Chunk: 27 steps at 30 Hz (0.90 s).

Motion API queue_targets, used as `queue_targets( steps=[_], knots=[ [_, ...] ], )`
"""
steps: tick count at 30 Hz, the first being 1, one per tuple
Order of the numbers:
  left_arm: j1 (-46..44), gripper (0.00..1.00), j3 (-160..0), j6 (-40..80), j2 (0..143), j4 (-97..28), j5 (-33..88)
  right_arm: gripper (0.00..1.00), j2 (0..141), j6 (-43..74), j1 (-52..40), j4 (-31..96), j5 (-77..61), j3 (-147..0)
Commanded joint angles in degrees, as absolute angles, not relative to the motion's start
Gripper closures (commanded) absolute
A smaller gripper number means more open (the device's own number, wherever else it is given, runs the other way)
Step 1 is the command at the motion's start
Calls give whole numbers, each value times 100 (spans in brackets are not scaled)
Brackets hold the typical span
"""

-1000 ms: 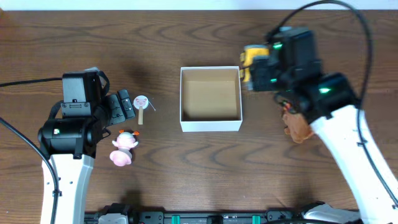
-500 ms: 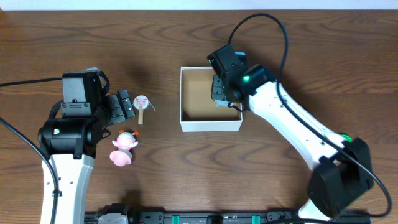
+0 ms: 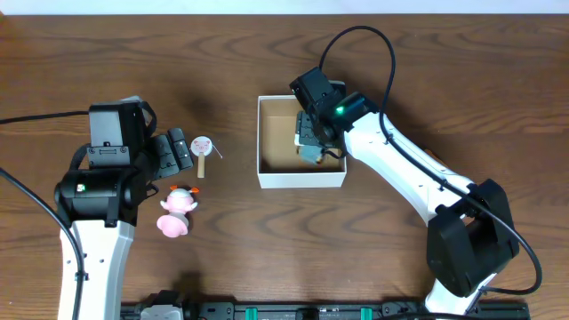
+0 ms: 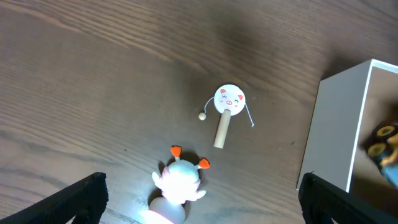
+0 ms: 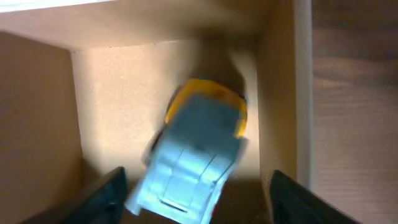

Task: Pack container
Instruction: 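Carry the truck with right gripper into the white box and release, then move right gripper to the brown teddy bear and grasp it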

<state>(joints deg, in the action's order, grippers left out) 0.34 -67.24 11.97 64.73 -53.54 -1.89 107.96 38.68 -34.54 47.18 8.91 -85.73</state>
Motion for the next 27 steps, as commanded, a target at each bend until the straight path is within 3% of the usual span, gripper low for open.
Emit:
queue_targets(
  steps=[1,10,17,24,27],
  knots=[
    [69,2,-6834,1142,6462,-5349,-213,20,10713,3544,-3400,4687,993,-8639],
    [69,2,-6834,1142,6464,-5349,-213,18,9778,3006,-2832,4971,1020,-8989],
    [69,2,-6834,1142,6462,-5349,-215,14,8632,2860,-1466,5859,1162,-9052],
    [69,2,-6834,1142,6464,-5347,-215,1,8643,2853,-75,7067,1133,-8630],
    [69,2,-6834,1142,6464,-5349,-215,1,8726,2591,183,7024,1070,-8108]
  ],
)
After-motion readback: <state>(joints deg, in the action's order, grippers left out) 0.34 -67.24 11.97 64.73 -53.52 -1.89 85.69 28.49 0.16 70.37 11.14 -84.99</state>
